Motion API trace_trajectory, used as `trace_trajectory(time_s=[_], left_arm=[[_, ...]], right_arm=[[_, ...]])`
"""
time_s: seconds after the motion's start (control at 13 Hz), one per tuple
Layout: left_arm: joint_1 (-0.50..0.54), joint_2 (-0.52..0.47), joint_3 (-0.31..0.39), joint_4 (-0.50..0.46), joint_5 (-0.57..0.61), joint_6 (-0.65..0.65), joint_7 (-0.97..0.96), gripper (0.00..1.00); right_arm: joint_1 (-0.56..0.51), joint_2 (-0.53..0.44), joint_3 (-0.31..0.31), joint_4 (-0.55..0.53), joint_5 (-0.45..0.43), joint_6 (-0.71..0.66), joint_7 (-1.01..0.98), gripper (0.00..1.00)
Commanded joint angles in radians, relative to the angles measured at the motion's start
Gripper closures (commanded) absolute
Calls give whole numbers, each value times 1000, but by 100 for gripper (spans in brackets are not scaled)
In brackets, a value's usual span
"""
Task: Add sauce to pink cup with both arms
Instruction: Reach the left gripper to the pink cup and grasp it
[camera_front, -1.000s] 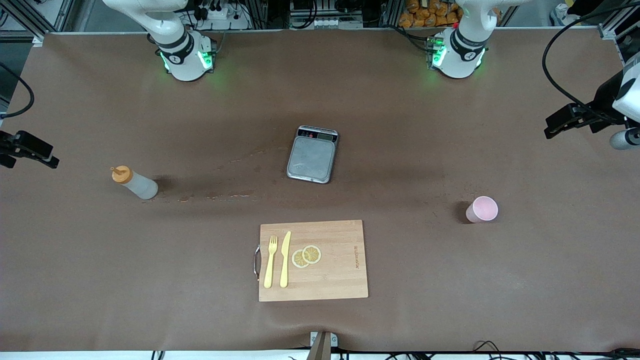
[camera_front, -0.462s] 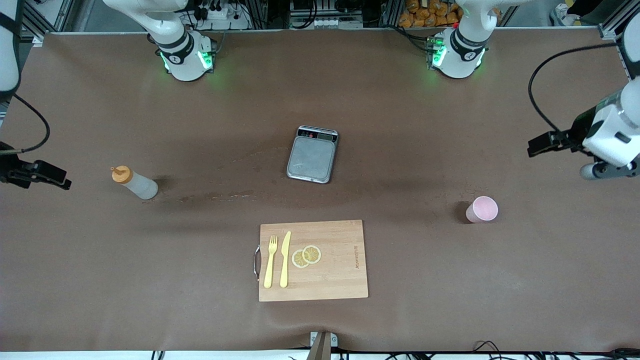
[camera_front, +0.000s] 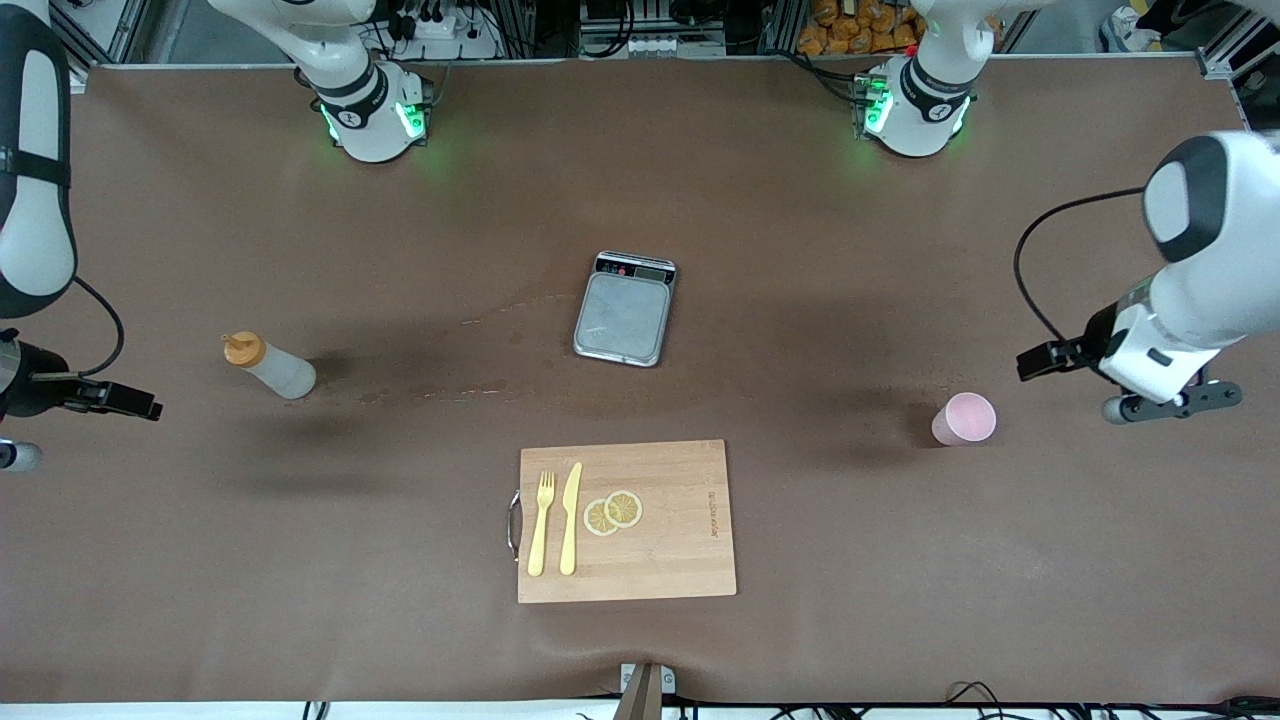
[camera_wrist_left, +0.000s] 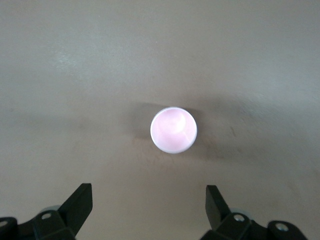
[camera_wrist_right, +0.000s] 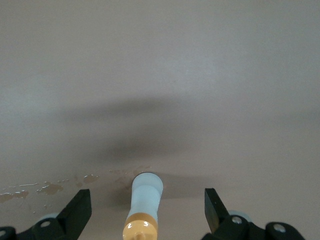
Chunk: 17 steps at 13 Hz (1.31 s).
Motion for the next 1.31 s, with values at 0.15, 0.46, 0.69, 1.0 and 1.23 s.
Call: trace_trajectory(time_s=[0.15,0.46,0.69,1.0,1.23], left_arm=[[3,76,-6,-103,21,196,-3,0],[5,157,0,-103,23,275,-3,0],[21,197,0,-101,24,312,-3,3],[29,233,0,-97,24,335,-4,14],[29,248,0,-92,24,335,-19,38]], right_arm=[[-94,37,16,19,73,-13,-3,0],[-110,63,13,25,91,-19,-95,0],[-183,81,10,25,223,-23,15,0],[-236,129,12,23,299,-137,100,0],[-262,164,12,23,315,-157,164,0]])
